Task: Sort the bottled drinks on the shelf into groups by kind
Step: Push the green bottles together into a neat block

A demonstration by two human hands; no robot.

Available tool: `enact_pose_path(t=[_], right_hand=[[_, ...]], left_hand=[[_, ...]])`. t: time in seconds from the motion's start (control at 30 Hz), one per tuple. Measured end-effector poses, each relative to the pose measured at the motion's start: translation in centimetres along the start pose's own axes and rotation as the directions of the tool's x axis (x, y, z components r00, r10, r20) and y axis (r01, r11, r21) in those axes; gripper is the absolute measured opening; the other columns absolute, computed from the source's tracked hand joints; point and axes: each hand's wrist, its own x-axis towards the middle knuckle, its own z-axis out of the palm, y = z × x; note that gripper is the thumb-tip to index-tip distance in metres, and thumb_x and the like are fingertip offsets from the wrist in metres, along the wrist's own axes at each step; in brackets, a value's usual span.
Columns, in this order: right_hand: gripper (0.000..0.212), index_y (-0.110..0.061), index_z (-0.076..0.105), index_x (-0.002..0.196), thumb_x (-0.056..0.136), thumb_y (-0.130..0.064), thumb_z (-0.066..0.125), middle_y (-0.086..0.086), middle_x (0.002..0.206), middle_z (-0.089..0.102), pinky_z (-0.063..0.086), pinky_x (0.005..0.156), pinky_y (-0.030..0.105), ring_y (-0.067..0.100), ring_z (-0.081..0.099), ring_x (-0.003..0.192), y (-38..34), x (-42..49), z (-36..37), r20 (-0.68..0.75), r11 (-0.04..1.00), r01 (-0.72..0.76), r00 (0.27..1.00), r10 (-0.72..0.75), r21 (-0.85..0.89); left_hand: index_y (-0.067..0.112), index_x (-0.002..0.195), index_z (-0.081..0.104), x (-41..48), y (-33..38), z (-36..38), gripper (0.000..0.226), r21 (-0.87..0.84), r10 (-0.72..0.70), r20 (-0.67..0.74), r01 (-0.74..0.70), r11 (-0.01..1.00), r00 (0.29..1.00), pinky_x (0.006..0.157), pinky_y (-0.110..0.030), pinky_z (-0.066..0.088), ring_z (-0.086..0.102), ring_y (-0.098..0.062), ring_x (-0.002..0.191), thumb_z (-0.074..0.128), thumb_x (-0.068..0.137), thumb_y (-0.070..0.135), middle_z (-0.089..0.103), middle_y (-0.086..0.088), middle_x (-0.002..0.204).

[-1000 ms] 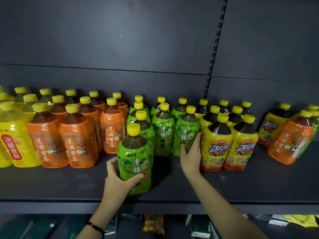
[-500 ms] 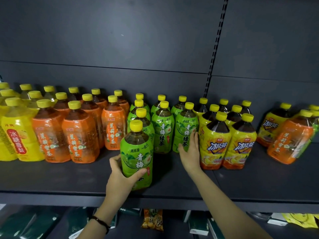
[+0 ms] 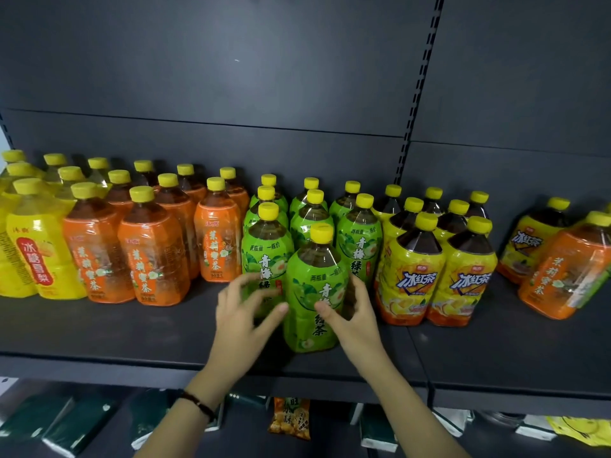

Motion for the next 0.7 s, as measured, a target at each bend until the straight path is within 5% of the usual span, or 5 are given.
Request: enact_pose_path(t=[0.1, 0.27, 0.53, 0.7], right_hand=[[0.095, -0.032, 0.032, 0.143, 0.063, -0.062, 0.075, -0.012, 0.141, 0.044, 0.038, 0.110, 0.040, 0.007, 0.042, 0.130, 0.2, 0.4, -0.4, -0.069, 0.999, -0.006, 0.998, 0.004, -0.032], [0.073, -0.030, 0.034, 0.142, 0.080, -0.035, 0.073, -0.011, 0.136, 0.045, 0.038, 0.105, 0.030, 0.006, 0.042, 0.126, 0.1, 2.0, -0.1, -0.179, 0.999, 0.004, 0.984, -0.011, -0.040], [0.073, -0.029, 0.036, 0.141, 0.079, -0.039, 0.074, -0.011, 0.133, 0.049, 0.039, 0.102, 0.028, 0.006, 0.046, 0.123, 0.5, 4.7, 1.5, -0.159, 0.993, 0.009, 0.987, -0.028, -0.122], [0.076, -0.025, 0.031, 0.146, 0.082, -0.038, 0.071, -0.012, 0.137, 0.044, 0.035, 0.100, 0.021, 0.003, 0.040, 0.126, 0.8, 4.3, 3.0, -0.237, 0.990, 0.031, 0.969, -0.063, -0.137]], left_hand=[[0.019, 0.136, 0.043, 1.7, -0.3, -0.4, 0.075, -0.172, -0.117, -0.204, 0.082, 0.982, 0.972, 0.109, -0.039, 0.029, 0.030, -0.012, 0.127, 0.061, 0.077, 0.061, 0.035, 0.001, 0.132], [0.023, 0.151, 0.010, 4.4, -1.9, 0.4, 0.108, -0.319, -0.192, -0.043, 0.168, 0.933, 0.981, 0.115, -0.039, 0.027, 0.027, -0.015, 0.141, 0.078, 0.067, 0.038, 0.029, -0.003, 0.153], [0.025, 0.146, 0.024, 4.6, -3.5, 0.4, 0.086, -0.385, -0.201, 0.082, 0.217, 0.897, 0.976, 0.090, -0.011, 0.040, 0.044, -0.003, 0.119, 0.074, 0.077, 0.021, 0.048, 0.010, 0.132], [0.026, 0.148, 0.023, 4.6, -4.0, 0.1, 0.089, -0.402, -0.188, 0.146, 0.231, 0.886, 0.971, 0.098, -0.022, 0.041, 0.046, -0.005, 0.123, 0.070, 0.073, 0.035, 0.049, 0.008, 0.136]])
